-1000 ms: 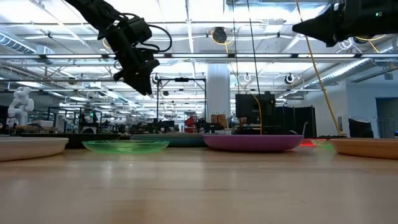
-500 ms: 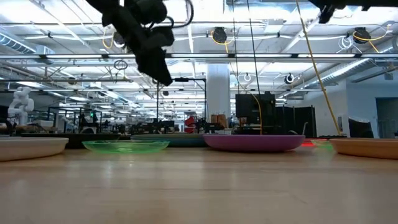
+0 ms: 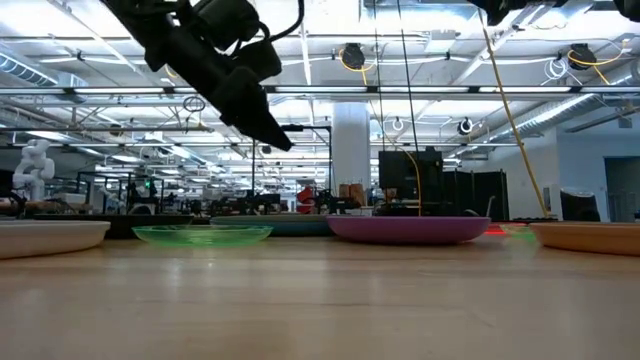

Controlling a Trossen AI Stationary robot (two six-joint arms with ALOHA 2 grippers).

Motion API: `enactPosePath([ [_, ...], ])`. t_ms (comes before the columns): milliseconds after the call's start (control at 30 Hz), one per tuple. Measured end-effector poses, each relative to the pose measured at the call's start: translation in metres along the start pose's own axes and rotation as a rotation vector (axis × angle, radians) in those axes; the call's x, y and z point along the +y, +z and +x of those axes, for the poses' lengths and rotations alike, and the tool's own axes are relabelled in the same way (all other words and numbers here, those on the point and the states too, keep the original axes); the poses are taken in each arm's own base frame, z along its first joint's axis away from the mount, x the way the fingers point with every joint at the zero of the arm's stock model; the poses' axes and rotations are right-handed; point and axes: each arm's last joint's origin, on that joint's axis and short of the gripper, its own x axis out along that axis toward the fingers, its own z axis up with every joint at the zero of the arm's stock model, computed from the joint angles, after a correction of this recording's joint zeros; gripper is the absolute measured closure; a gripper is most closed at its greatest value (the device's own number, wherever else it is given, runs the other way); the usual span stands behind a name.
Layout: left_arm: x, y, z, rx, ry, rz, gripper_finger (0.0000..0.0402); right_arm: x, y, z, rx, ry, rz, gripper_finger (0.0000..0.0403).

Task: Stack plastic plates
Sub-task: Stack the gray plate on top of the blue plate

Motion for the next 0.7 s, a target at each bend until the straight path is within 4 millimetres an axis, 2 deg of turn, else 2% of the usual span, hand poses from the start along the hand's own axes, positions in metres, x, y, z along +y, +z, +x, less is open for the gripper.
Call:
enactPosePath([
  [167, -0.008, -0.01, 0.003, 0.019, -0.028, 0.001, 0.024, 0.001, -0.002, 0.001, 0.012, 0.003, -0.008, 0.0403],
  [300, -0.012, -0.013, 0.005, -0.039, -0.029, -0.019, 0.024, 0.001, -0.005, 0.001, 0.04, 0.009, -0.006, 0.0403],
  [500, -0.012, -0.017, 0.033, -0.08, -0.019, -0.047, 0.024, 0.002, -0.006, 0.001, 0.059, 0.014, -0.015, 0.0403],
  [700, -0.009, -0.033, 0.058, 0.024, 0.001, -0.046, 0.024, 0.002, -0.007, 0.001, 0.07, 0.011, -0.022, 0.0403],
])
